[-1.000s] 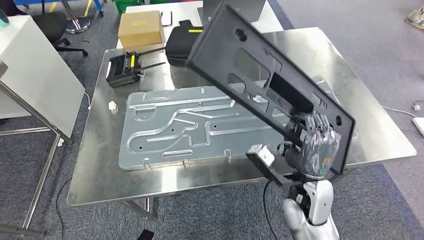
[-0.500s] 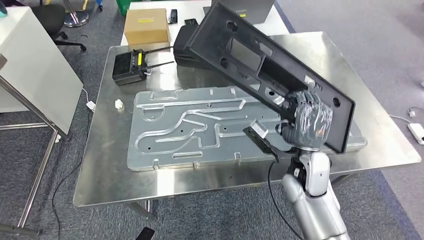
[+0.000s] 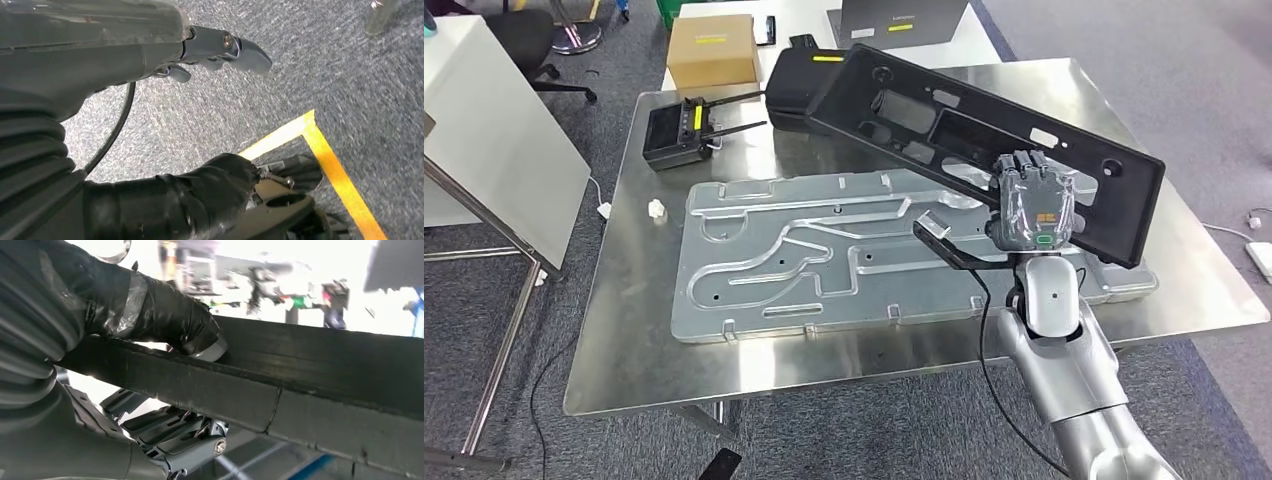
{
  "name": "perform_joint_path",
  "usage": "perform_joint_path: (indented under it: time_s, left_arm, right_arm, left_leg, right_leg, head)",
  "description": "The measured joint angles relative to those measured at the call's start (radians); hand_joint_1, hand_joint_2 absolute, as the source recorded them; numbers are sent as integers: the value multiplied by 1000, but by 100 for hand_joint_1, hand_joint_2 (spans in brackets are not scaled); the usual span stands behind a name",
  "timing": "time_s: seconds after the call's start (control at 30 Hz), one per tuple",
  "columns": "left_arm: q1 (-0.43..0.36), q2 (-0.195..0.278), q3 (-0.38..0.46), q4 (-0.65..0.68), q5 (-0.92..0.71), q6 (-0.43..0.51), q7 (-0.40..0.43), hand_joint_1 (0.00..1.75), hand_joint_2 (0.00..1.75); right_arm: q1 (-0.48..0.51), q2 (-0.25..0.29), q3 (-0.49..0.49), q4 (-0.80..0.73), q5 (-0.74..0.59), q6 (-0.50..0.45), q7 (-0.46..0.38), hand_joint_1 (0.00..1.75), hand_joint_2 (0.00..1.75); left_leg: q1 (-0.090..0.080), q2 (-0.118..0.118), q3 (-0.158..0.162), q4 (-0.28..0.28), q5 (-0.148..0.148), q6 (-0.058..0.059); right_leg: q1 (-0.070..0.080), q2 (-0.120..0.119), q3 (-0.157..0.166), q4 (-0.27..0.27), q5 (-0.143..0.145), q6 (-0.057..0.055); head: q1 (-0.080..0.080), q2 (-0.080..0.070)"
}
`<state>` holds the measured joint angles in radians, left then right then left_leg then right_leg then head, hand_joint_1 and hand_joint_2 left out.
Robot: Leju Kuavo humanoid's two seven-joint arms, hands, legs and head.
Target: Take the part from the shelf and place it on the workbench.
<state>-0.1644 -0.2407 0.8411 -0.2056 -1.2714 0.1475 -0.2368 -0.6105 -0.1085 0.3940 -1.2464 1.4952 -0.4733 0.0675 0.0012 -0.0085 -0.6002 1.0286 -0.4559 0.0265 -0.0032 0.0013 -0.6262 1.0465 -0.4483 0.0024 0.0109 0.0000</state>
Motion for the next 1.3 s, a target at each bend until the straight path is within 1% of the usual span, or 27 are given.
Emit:
perform_joint_path:
  time_s: [0.07, 0.1, 0.2, 0.23, 0.27, 0.33, 0.37, 0.4, 0.5, 0.57, 0.6, 0.63, 0.67, 0.7, 0.73, 0.77, 0.8, 0.87, 0.9, 0.97, 1.0, 1.07, 1.17, 1.2, 1.23, 1.27, 1.3]
  left_arm:
    - [-1, 0, -3, 0, 0, -1, 2, 0, 0]
    - [-2, -1, -7, 0, 0, -1, 3, 0, 0]
    - [-3, -1, -18, 0, 1, -3, 4, 0, 0]
    - [-3, -1, -20, 0, 1, -3, 4, 0, 0]
    - [-3, -1, -22, 0, 2, -3, 4, 0, 0]
    - [-4, -1, -26, 0, 4, -2, 4, 0, 0]
    - [-5, -1, -28, 0, 4, -2, 4, 0, 0]
    - [-5, -1, -29, 0, 5, -2, 4, 0, 0]
    - [-5, -1, -31, 0, 5, -1, 6, 0, 0]
    - [-7, -1, -32, 0, 6, 0, 6, 0, 0]
    - [-9, -1, -32, 0, 6, 0, 6, 0, 0]
    - [-10, -1, -33, 0, 7, 0, 6, 0, 0]
    - [-10, -1, -34, 0, 8, 0, 6, 0, 0]
    - [-10, -2, -36, 0, 8, -1, 6, 0, 0]
    - [-9, -2, -36, 0, 9, -1, 6, 0, 0]
    - [-8, -2, -37, 0, 10, -1, 6, 0, 0]
    - [-8, -2, -39, 0, 12, -1, 6, 0, 0]
    - [-9, -4, -42, 0, 14, 0, 6, 0, 0]
    - [-9, -5, -44, 0, 15, 0, 6, 0, 0]
    - [-9, -6, -46, 0, 17, 0, 7, 0, 0]
    - [-9, -6, -47, 0, 19, 1, 8, 0, 0]
    - [-7, -5, -48, 0, 22, 2, 9, 0, 0]
    - [-2, -5, -48, 0, 25, 4, 11, 0, 0]
    - [1, -5, -48, 0, 26, 4, 12, 0, 0]
    - [3, -5, -48, 0, 27, 5, 12, 0, 0]
    - [4, -4, -48, 0, 29, 6, 13, 0, 0]
    - [4, -3, -48, 0, 32, 6, 13, 0, 0]
  right_arm:
    - [-20, -7, 3, 39, 9, 11, 10, 170, 175]
    - [-45, -16, 5, 102, 12, 15, 17, 171, 175]
    - [-101, -35, 8, 298, 13, 12, 29, 172, 175]
    - [-101, -35, 8, 327, 13, 10, 30, 173, 175]
    - [-100, -36, 9, 356, 12, 6, 31, 173, 175]
    - [-98, -36, 10, 411, 6, -11, 30, 173, 175]
    - [-96, -36, 10, 437, 2, -22, 28, 173, 175]
    - [-93, -36, 10, 459, -2, -31, 25, 173, 175]
    - [-75, -34, 10, 512, -14, -49, 13, 172, 175]
    - [-67, -29, 10, 535, -22, -59, 6, 171, 175]
    - [-64, -27, 10, 546, -25, -65, 2, 171, 175]
    - [-61, -23, 10, 555, -28, -71, -2, 164, 175]
    - [-55, -20, 10, 563, -33, -78, -5, 134, 175]
    - [-49, -17, 10, 568, -37, -85, -7, 91, 175]
    - [-44, -14, 10, 572, -41, -92, -9, 48, 175]
    - [-41, -12, 10, 575, -42, -98, -12, 12, 175]
    - [-40, -9, 10, 576, -43, -102, -17, 0, 175]
    - [-38, -4, 10, 575, -47, -110, -25, 0, 175]
    - [-37, -1, 10, 573, -50, -113, -26, 0, 131]
    - [-33, 3, 10, 562, -53, -121, -27, 0, 44]
    - [-31, 4, 9, 553, -54, -125, -27, 0, 0]
    - [-25, 7, 9, 531, -55, -130, -27, 0, 0]
    - [-7, 8, 6, 487, -49, -137, -35, 0, 0]
    - [2, 8, 5, 470, -43, -141, -38, 0, 0]
    - [10, 8, 4, 454, -37, -146, -42, 0, 0]
    - [17, 7, 4, 437, -30, -151, -45, 0, 0]
    - [23, 6, 4, 420, -24, -153, -49, 0, 0]
  left_leg:
    - [1, 0, 2, -2, 0, -3]
    - [3, 1, -24, 54, -30, -10]
    - [11, 3, -135, 277, -120, -31]
    - [13, 3, -138, 275, -103, -33]
    - [15, 3, -122, 232, -69, -34]
    - [16, 2, -63, 96, 0, -34]
    - [15, 2, -39, 45, 16, -32]
    - [13, 1, -26, 16, 19, -29]
    - [10, 0, -18, 1, 16, -12]
    - [12, 1, -11, -10, 21, 2]
    - [12, 2, -8, -14, 22, 7]
    - [11, 3, -7, -15, 22, 11]
    - [9, 2, -7, -14, 21, 13]
    - [7, 2, -7, -13, 20, 15]
    - [6, 1, -6, -11, 18, 16]
    - [4, 1, -4, -10, 17, 17]
    - [3, 1, -2, -9, 15, 16]
    - [-1, 1, 0, -7, 12, 12]
    - [-2, 1, 0, -6, 11, 9]
    - [-2, 2, -1, -8, 12, -1]
    - [-1, 2, -2, -7, 10, -6]
    - [0, 3, -13, 26, -17, -17]
    - [7, 3, -89, 201, -108, -32]
    - [9, 3, -112, 252, -124, -36]
    - [12, 3, -120, 269, -121, -39]
    - [14, 3, -109, 248, -100, -42]
    - [16, 3, -81, 191, -65, -43]
  right_leg:
    - [0, 1, 0, -2, 0, -2]
    - [-3, -1, 3, -7, 1, -8]
    - [-14, -5, 14, -18, 2, -24]
    - [-15, -4, 16, -17, 1, -23]
    - [-17, -3, 18, -16, -2, -20]
    - [-19, -1, 22, -12, -9, -10]
    - [-18, 0, 22, -9, -11, -4]
    - [-16, 0, 21, -8, -13, 1]
    - [-18, 0, 22, -11, -13, 18]
    - [-21, -1, 4, 29, -41, 26]
    - [-21, -1, -20, 80, -68, 28]
    - [-20, -1, -52, 146, -97, 29]
    - [-20, -1, -85, 210, -119, 30]
    - [-20, -1, -108, 253, -127, 30]
    - [-20, -1, -114, 260, -116, 28]
    - [-19, -1, -101, 227, -88, 25]
    - [-18, -1, -72, 163, -51, 19]
    - [-11, -1, -11, 37, -3, 6]
    - [-7, -1, 5, 3, 4, 1]
    - [-2, -1, 12, -14, 3, -3]
    - [-4, -2, 15, -17, 4, -6]
    - [-11, -4, 22, -27, 9, -15]
    - [-14, -7, 24, -31, 11, -23]
    - [-14, -7, 24, -31, 11, -23]
    - [-15, -6, 24, -29, 11, -22]
    - [-17, -4, 24, -27, 9, -20]
    - [-19, -3, 24, -23, 7, -17]
  head:
    - [0, 0]
    - [0, 0]
    - [0, 0]
    - [0, 0]
    - [0, 0]
    - [0, 0]
    - [0, 0]
    - [1, 0]
    - [1, 0]
    - [1, 0]
    - [1, 0]
    - [1, 0]
    - [1, 0]
    - [1, 0]
    - [1, 0]
    - [1, 0]
    - [1, 0]
    - [1, 0]
    - [1, 0]
    - [1, 0]
    - [1, 0]
    - [0, 0]
    - [-1, 0]
    - [-1, 0]
    - [-1, 0]
    - [-1, 0]
    - [-1, 0]
